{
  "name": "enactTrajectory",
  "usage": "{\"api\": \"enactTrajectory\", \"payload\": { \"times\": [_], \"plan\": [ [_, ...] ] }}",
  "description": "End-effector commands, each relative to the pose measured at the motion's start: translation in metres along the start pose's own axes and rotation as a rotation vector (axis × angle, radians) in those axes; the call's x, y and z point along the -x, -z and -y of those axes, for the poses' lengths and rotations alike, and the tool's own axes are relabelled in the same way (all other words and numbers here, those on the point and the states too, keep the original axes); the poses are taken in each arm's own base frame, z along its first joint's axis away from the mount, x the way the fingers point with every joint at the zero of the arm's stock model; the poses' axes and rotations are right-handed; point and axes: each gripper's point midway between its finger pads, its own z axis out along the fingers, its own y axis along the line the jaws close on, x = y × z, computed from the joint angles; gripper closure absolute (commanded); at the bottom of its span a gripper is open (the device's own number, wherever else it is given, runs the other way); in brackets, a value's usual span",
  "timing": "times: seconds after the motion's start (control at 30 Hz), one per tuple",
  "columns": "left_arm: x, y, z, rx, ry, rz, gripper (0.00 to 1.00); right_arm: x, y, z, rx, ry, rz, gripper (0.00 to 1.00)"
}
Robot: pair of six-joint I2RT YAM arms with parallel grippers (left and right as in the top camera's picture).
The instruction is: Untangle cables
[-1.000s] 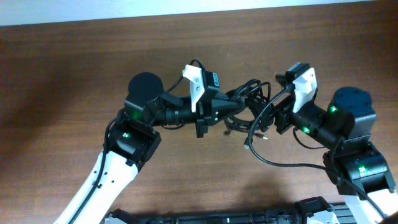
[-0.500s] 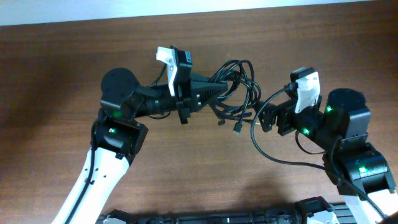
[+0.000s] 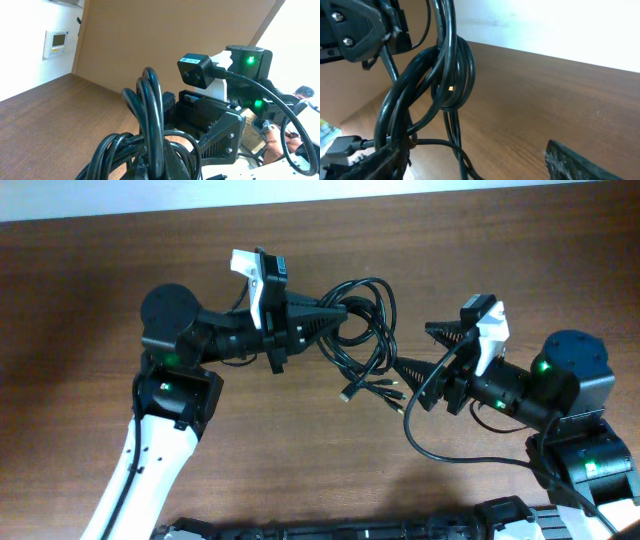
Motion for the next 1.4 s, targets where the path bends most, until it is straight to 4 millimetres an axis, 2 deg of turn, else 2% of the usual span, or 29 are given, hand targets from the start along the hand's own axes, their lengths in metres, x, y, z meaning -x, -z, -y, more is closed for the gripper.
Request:
{"api": "enactTrajectory", "payload": {
  "times": [0.0,0.03,0.07,0.13,0.23,0.27,0.4,0.53,0.57,0.6,0.63,0.67,0.7,0.87,1.0,1.13,1.3,1.37],
  "plan": [
    [0.008,0.006,0.001,0.016,-0.052,0.018,1.0,0.005,0.004,-0.011,0.044,0.027,0.013,0.16],
    [0.009,0.008,-0.003,0.034,-0.054,0.024,1.0,0.004,0.004,-0.011,0.043,0.026,0.012,0.15],
    [0.011,0.011,-0.008,0.056,-0.055,0.033,1.0,0.004,0.004,-0.009,0.031,0.023,0.01,0.08],
    [0.013,0.013,-0.011,0.066,-0.055,0.037,1.0,0.002,0.004,-0.006,0.016,0.016,0.003,0.04],
    [0.012,0.013,-0.01,0.064,-0.054,0.036,1.0,-0.002,0.004,0.001,-0.022,0.002,-0.011,0.05],
    [0.012,0.012,-0.008,0.054,-0.055,0.032,1.0,-0.002,0.004,0.001,-0.022,0.004,-0.009,0.05],
    [0.005,0.006,0.005,-0.01,-0.042,0.005,1.0,-0.002,0.003,-0.001,-0.011,0.027,-0.011,0.19],
    [-0.001,-0.012,0.027,-0.086,-0.052,-0.013,1.0,-0.006,-0.002,-0.005,0.043,0.034,-0.033,0.2],
    [-0.001,-0.014,0.03,-0.098,-0.062,-0.012,1.0,-0.007,-0.004,-0.005,0.05,0.028,-0.04,0.27],
    [0.0,-0.015,0.032,-0.103,-0.067,-0.011,1.0,-0.009,-0.006,-0.004,0.056,0.022,-0.047,0.4],
    [0.0,-0.015,0.033,-0.106,-0.069,-0.01,1.0,-0.01,-0.008,-0.003,0.056,0.016,-0.053,0.7],
    [0.0,-0.015,0.033,-0.106,-0.069,-0.01,1.0,-0.011,-0.009,-0.001,0.055,0.01,-0.06,0.9],
    [0.0,-0.015,0.033,-0.105,-0.069,-0.01,1.0,-0.012,-0.011,0.0,0.058,0.006,-0.065,0.96],
    [0.0,-0.016,0.031,-0.099,-0.067,-0.008,1.0,-0.012,-0.012,0.0,0.059,0.004,-0.067,0.96],
    [0.0,-0.016,0.031,-0.099,-0.067,-0.008,1.0,-0.003,-0.011,-0.013,0.136,0.037,-0.032,0.88],
    [0.0,-0.016,0.032,-0.102,-0.068,-0.008,1.0,-0.001,-0.011,-0.015,0.146,0.045,-0.024,0.88],
    [-0.002,-0.027,0.04,-0.11,-0.064,-0.005,1.0,0.003,-0.009,-0.024,0.197,0.061,-0.01,0.88],
    [-0.004,-0.029,0.043,-0.12,-0.067,-0.007,1.0,0.003,-0.009,-0.024,0.197,0.061,-0.01,0.77]
  ]
}}
